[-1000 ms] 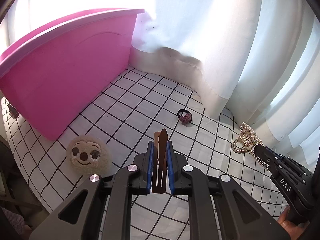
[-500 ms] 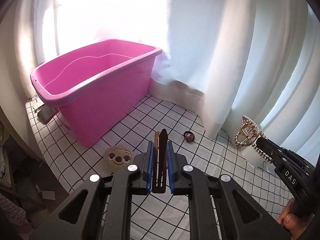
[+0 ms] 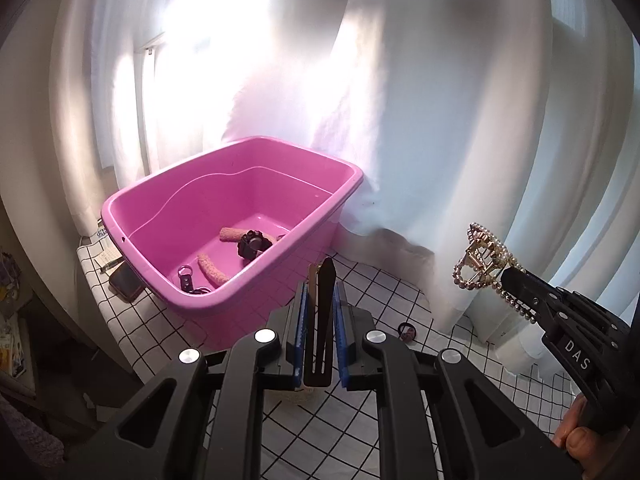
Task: Organize jewelry
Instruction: 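Lift the hair clip and pearl claw with both tools and carry them over the tub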
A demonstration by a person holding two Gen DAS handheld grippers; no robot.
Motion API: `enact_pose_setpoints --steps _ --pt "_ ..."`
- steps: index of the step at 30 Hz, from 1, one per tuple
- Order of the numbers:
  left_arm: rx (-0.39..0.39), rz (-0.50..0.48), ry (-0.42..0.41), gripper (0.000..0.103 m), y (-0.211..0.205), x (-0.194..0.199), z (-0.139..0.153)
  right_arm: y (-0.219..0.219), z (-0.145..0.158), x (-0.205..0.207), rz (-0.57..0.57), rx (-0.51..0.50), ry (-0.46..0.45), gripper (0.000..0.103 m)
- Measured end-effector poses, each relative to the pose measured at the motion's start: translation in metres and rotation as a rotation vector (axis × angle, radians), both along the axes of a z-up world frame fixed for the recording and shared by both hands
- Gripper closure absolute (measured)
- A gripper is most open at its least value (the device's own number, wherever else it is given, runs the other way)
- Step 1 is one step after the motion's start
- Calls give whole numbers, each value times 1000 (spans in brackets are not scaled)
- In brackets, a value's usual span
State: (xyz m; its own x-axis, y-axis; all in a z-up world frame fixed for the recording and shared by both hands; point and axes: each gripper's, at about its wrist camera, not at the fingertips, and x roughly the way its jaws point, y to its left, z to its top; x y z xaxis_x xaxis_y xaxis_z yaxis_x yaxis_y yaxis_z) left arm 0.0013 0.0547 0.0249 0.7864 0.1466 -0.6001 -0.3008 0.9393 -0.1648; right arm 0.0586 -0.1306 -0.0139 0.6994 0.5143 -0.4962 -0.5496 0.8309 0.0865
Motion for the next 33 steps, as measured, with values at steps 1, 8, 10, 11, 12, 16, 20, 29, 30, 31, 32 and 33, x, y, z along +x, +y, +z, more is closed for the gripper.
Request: enact_pose_setpoints --steps 1,8,10,11,12,16,20,29,30,31,32,33 --pt "4 6 -5 90 9 2 4 11 4 3 10 1 -5 96" --pt "12 47 -13 90 68 24 18 90 26 31 95 37 13 96" --pt "15 59 -9 90 83 32 18 114 30 40 118 30 12 96" --pt "11 65 -5 90 91 36 17 126 31 46 129 27 14 96" --pt "6 71 0 90 99 40 15 137 32 51 142 27 22 96" --pt "-12 88 38 90 130 57 4 178 30 72 169 8 59 96" --pt "-62 82 95 90 157 75 -12 210 22 95 187 -41 108 96" --pt "-121 100 239 90 190 108 -49 263 -12 146 196 -180 280 96" --pt "-126 100 254 90 192 111 -52 267 -16 150 195 -191 297 96" --pt "-129 101 271 90 194 113 -55 272 -19 155 193 -201 309 96" --pt "-134 101 286 90 196 116 -58 276 -22 159 189 -212 319 96" --pt "-138 100 297 90 196 118 -60 278 -25 162 184 -222 327 96"
